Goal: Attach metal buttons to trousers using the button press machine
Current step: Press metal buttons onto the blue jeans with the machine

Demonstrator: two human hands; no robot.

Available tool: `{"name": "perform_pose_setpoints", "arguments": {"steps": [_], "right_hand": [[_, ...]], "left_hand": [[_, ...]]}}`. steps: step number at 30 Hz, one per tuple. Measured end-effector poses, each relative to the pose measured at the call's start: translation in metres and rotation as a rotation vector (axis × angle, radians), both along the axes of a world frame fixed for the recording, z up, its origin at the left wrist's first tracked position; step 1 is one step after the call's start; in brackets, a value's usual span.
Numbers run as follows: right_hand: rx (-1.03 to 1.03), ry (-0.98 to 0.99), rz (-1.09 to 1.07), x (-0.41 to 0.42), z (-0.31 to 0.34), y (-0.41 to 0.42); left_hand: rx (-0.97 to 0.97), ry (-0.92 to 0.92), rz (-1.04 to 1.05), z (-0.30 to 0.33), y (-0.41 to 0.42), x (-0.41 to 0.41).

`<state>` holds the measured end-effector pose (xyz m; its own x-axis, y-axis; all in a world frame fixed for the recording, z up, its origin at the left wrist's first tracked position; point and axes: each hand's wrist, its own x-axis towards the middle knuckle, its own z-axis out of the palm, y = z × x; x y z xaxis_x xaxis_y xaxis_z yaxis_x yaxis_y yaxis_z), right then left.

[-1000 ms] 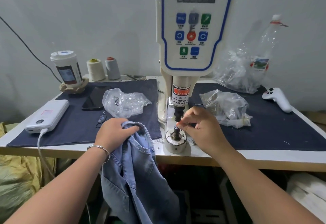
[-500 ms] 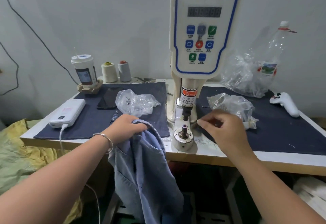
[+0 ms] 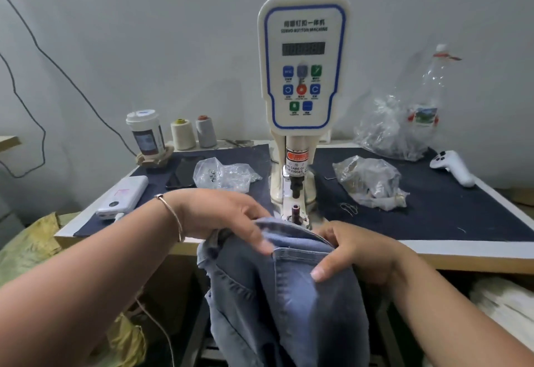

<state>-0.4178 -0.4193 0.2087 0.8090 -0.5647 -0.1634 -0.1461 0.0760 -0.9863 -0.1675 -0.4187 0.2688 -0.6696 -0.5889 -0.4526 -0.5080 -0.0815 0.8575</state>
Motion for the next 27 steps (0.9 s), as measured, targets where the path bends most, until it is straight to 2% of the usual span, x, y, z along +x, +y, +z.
{"name": "perform_pose_setpoints", "arguments": {"steps": [2,3,6,8,10,14,16,20,22,24,27], "right_hand": [[0.1,-0.05,-0.026,-0.016,-0.005,-0.009],[0.147,-0.08,-0.042,-0.023,-0.007,-0.014],[0.254,-0.151,-0.154,-0.038,-0.011,-0.023],[0.282,-0.126,-0.277,-0.041,-0.013,-0.03],[0.33,-0.096,-0.418,-0.039,-0.011,-0.04],[0.362,0.024,-0.624,-0.025,-0.008,-0.062],[0.315,0.084,-0.707,-0.017,-0.007,-0.072],[0.183,0.133,-0.772,-0.006,-0.008,-0.091],[-0.005,0.205,-0.791,-0.003,-0.012,-0.102],[-0.271,0.313,-0.784,-0.003,-0.017,-0.108],[-0.54,0.333,-0.763,-0.01,-0.031,-0.115]], "left_hand": [[-0.004,-0.154,-0.108,-0.004,-0.002,0.003],[0.01,-0.149,-0.108,-0.007,-0.002,0.004],[0.114,0.174,0.011,-0.035,-0.004,0.009],[0.181,0.371,0.142,-0.057,-0.003,0.008],[0.172,0.49,0.343,-0.077,-0.002,0.0],[0.047,0.525,0.824,-0.101,-0.014,-0.017],[0.024,0.461,0.927,-0.1,-0.023,-0.022],[-0.039,0.343,1.004,-0.091,-0.049,-0.019],[-0.222,0.178,1.005,-0.093,-0.064,-0.015],[-0.476,-0.025,0.913,-0.097,-0.076,-0.013],[-0.729,-0.236,0.743,-0.106,-0.089,-0.011]]}}
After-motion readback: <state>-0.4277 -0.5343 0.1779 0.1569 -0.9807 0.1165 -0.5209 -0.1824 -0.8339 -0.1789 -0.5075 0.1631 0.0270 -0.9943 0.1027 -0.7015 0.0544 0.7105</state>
